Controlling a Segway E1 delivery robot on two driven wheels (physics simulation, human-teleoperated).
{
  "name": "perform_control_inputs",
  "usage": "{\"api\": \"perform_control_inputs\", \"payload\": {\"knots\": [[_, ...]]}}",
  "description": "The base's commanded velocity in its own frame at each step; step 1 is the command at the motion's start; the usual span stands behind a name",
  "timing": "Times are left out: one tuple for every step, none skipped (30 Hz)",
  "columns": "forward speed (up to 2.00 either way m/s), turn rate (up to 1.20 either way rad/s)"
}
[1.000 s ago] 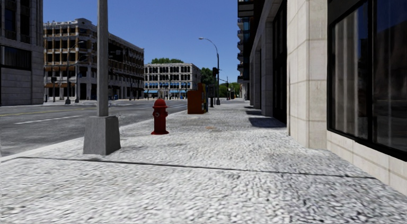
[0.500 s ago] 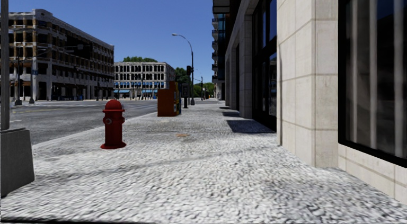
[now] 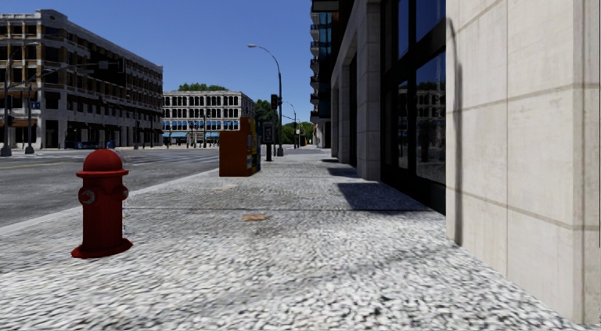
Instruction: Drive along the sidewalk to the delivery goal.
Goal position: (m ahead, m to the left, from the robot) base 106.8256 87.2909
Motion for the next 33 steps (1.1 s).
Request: {"api": "perform_control_inputs", "payload": {"knots": [[2.0, 0.0], [2.0, 0.0], [2.0, 0.0], [2.0, 0.0], [2.0, 0.0], [2.0, 0.0], [2.0, 0.0], [2.0, 0.0], [2.0, 0.0], [2.0, 0.0], [2.0, 0.0], [2.0, 0.0], [2.0, 0.0], [2.0, 0.0], [2.0, 0.0], [2.0, 0.0], [2.0, 0.0], [2.0, 0.0], [2.0, 0.0], [2.0, 0.0], [2.0, 0.0], [2.0, 0.0], [2.0, 0.0], [2.0, 0.0], [2.0, 0.0], [2.0, 0.0], [2.0, 0.0], [2.0, 0.0], [2.0, 0.0], [2.0, 0.0], [2.0, 0.0], [2.0, 0.0], [2.0, 0.0]]}}
